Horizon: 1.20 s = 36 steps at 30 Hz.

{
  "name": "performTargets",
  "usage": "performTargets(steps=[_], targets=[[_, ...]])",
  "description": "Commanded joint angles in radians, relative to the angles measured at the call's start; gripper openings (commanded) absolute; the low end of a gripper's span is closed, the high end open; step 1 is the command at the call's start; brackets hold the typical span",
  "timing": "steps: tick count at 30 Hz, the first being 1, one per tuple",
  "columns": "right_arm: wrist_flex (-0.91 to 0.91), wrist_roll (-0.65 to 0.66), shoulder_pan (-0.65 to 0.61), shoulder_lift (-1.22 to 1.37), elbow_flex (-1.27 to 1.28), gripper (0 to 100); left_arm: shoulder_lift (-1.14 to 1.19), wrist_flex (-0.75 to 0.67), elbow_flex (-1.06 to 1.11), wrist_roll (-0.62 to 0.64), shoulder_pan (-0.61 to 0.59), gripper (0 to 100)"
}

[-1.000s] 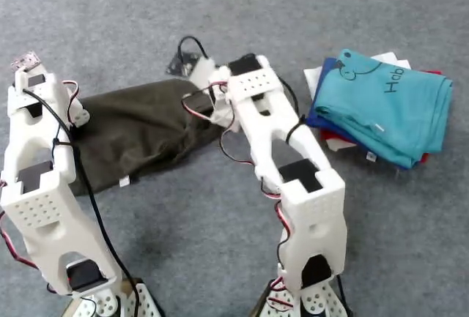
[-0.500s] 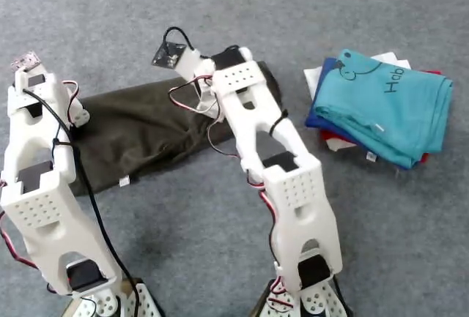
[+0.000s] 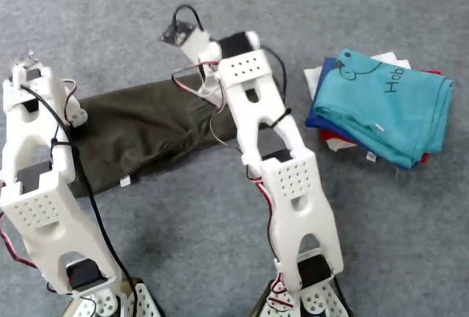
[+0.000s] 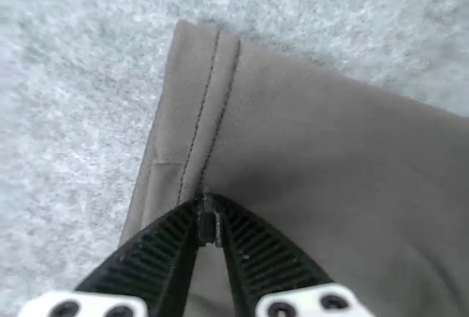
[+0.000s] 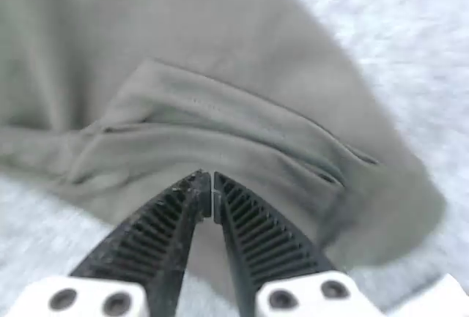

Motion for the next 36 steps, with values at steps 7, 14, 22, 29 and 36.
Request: performTargets(steps=[7,14,22,29,36], targets=[[0.144,-0.020,0.075,-0.202,-0.082,1.4,-0.276,0.331,-0.183,-0.044,-0.033,17],[0.140,-0.012,0.049,-0.433,0.332,1.4,-0.127,0.279,-0.021,-0.207,-0.220,28],[0.083,-0.012,0.038,-0.587,0.562,1.4,0.212,0.199,-0.028,-0.292,-0.142,28],[0.084,-0.018,0.041,-0.645,0.572,1.4,0.377,0.342,-0.248,-0.285,-0.134,4],[0.084,-0.018,0.044,-0.691,0.572,1.4,0.400,0.399,-0.421,-0.293,-0.351,3]])
